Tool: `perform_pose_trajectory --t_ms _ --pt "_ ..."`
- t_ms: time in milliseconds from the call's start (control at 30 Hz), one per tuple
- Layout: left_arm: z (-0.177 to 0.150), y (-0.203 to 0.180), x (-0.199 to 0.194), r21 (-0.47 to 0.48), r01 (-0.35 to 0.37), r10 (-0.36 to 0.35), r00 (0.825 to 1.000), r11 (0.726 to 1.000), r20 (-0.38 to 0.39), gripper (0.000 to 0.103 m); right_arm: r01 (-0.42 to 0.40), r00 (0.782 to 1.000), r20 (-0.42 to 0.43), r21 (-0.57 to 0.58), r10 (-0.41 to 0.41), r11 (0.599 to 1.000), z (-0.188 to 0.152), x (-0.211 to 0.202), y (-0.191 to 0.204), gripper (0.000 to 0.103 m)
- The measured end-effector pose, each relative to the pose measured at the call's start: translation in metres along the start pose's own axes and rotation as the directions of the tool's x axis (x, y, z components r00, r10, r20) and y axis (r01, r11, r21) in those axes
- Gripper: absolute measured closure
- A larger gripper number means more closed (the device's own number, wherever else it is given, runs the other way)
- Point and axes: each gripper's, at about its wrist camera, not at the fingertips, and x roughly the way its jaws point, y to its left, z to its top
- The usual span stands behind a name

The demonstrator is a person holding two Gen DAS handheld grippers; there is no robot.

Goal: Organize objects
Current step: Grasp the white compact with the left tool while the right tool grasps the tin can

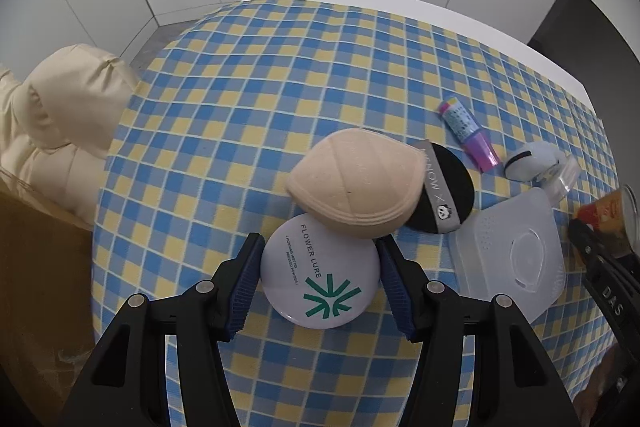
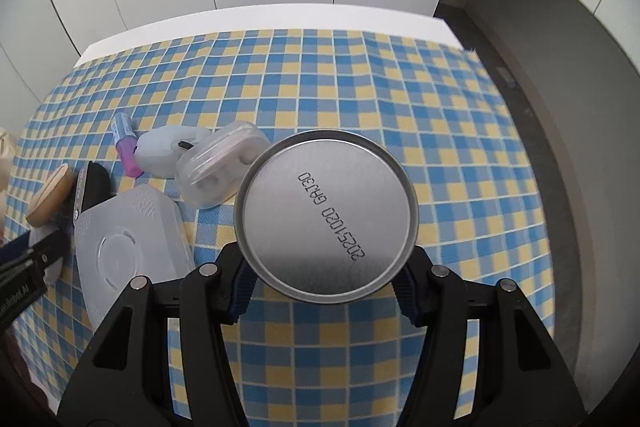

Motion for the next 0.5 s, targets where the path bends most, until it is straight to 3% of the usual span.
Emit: perform_pose_trajectory --t_ms 167,333,500 --pt "0.01 0.008 -0.013 -0.022 0.018 -0.018 1.0 1.0 0.012 0.045 -0.005 1.0 -0.018 0.0 0.005 1.0 0.004 -0.02 0.001 0.043" --pt "0.001 0.019 -0.055 -0.008 0.02 -0.019 0.997 1.0 0.07 0.045 -0.004 1.0 -0.023 0.016 0.004 1.0 0.013 -0.048 0.001 0.043" --pt "0.012 0.022 -0.099 0.006 0.026 -0.027 0.993 1.0 0.116 0.045 -0.002 1.0 0.009 0.022 0.002 1.0 0.023 -0.089 0.005 0.043"
